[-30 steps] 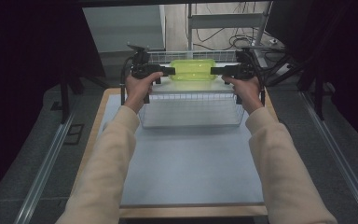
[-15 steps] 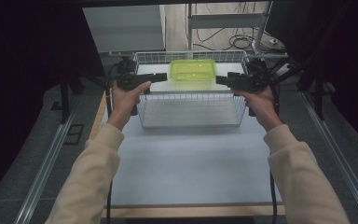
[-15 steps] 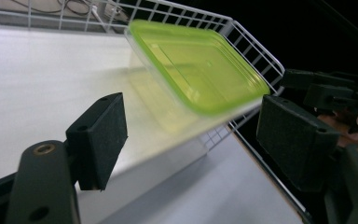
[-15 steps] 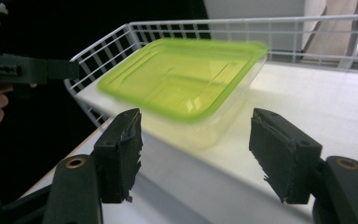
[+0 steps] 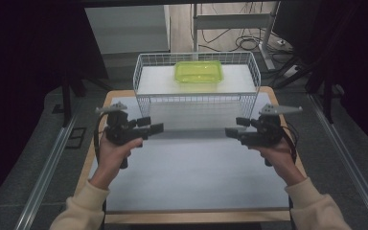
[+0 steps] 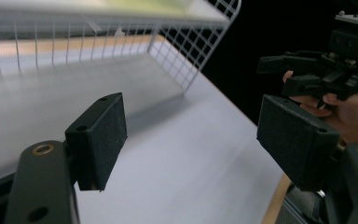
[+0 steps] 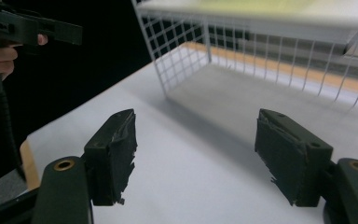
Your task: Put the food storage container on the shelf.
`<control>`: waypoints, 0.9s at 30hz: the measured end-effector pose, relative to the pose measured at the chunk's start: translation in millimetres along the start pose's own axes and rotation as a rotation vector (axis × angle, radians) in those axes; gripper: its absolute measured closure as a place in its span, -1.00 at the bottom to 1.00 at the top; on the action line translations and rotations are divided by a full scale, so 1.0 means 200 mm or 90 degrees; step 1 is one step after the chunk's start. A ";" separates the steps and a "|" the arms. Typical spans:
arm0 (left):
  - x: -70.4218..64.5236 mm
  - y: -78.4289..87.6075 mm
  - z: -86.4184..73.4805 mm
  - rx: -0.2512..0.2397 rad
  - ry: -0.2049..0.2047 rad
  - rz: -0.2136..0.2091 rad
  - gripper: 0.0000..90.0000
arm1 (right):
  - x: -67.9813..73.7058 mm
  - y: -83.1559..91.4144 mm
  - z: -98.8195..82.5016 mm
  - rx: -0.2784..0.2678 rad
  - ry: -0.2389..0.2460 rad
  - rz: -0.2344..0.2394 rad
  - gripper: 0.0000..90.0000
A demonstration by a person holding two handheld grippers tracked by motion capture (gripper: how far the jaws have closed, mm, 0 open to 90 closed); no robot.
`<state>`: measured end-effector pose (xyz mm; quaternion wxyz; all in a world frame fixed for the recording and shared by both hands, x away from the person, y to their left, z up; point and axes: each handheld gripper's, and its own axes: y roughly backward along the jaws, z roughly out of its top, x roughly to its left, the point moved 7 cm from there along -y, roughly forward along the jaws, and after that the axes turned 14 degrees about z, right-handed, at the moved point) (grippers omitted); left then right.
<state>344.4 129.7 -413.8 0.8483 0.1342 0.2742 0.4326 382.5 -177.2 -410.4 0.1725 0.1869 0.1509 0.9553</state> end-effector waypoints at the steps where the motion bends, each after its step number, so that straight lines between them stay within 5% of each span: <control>1: 0.00 0.00 0.00 0.000 0.000 0.000 -0.47 | 0.00 0.00 0.00 0.000 0.000 0.000 -0.34; 4: 0.02 0.00 -0.18 0.012 0.000 0.003 -0.48 | 0.02 0.00 -0.18 0.012 -0.005 0.004 -0.36; 13: 0.04 -0.07 -0.46 0.053 -0.005 0.015 -0.47 | -0.01 -0.02 -0.46 0.040 -0.026 -0.010 -0.40; 19: 0.03 -0.12 -0.51 0.073 -0.009 0.017 -0.47 | -0.02 -0.06 -0.53 0.072 -0.026 -0.014 -0.42; 27: 0.03 -0.11 -0.51 0.067 -0.010 0.021 -0.47 | -0.01 -0.02 -0.50 0.040 -0.012 -0.017 -0.44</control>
